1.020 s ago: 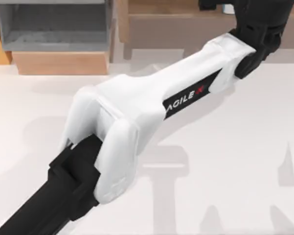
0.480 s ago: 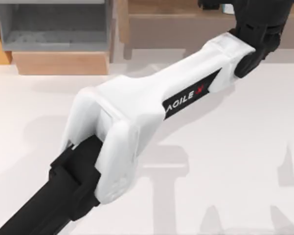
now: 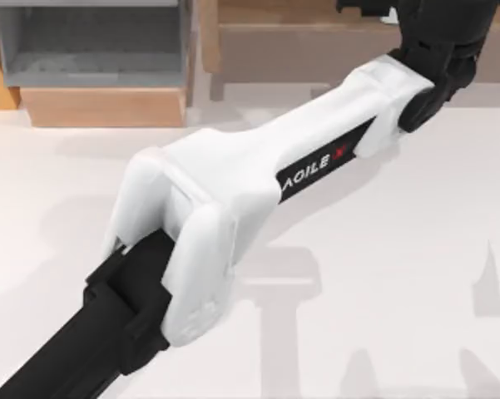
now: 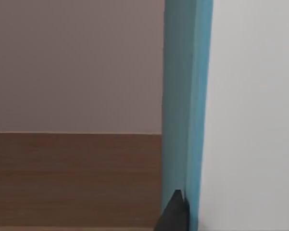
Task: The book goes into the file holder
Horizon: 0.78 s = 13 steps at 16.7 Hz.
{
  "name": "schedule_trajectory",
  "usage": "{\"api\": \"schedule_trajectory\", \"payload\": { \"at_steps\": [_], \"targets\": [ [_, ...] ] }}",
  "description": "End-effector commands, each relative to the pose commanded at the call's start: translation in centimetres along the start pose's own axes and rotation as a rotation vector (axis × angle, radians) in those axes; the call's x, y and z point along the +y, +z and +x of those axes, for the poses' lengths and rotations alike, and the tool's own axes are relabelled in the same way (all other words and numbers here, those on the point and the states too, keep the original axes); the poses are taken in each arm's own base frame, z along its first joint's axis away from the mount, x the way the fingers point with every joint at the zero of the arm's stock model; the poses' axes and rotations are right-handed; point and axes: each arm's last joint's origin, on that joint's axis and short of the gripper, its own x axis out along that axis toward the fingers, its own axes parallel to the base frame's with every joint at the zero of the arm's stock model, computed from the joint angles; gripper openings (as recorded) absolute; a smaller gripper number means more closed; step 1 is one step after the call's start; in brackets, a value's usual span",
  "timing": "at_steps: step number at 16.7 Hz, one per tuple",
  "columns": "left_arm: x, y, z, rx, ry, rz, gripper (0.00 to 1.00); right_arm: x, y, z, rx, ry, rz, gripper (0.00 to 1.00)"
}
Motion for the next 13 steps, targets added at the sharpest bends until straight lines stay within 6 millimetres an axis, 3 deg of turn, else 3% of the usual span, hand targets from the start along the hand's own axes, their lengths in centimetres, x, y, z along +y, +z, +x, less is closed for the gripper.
{"api": "schedule_trajectory", "payload": {
  "at_steps": [2, 13],
  "targets": [
    [0.00, 0.00, 0.00, 0.000, 0.000, 0.000, 0.00, 0.00, 0.00, 0.00, 0.000, 0.000, 0.000, 1.00],
    [-0.23, 0.46, -0.20, -0.001, -0.005, 0.000, 0.00, 0.00, 0.00, 0.00, 0.000, 0.000, 0.000, 1.00]
  ]
}}
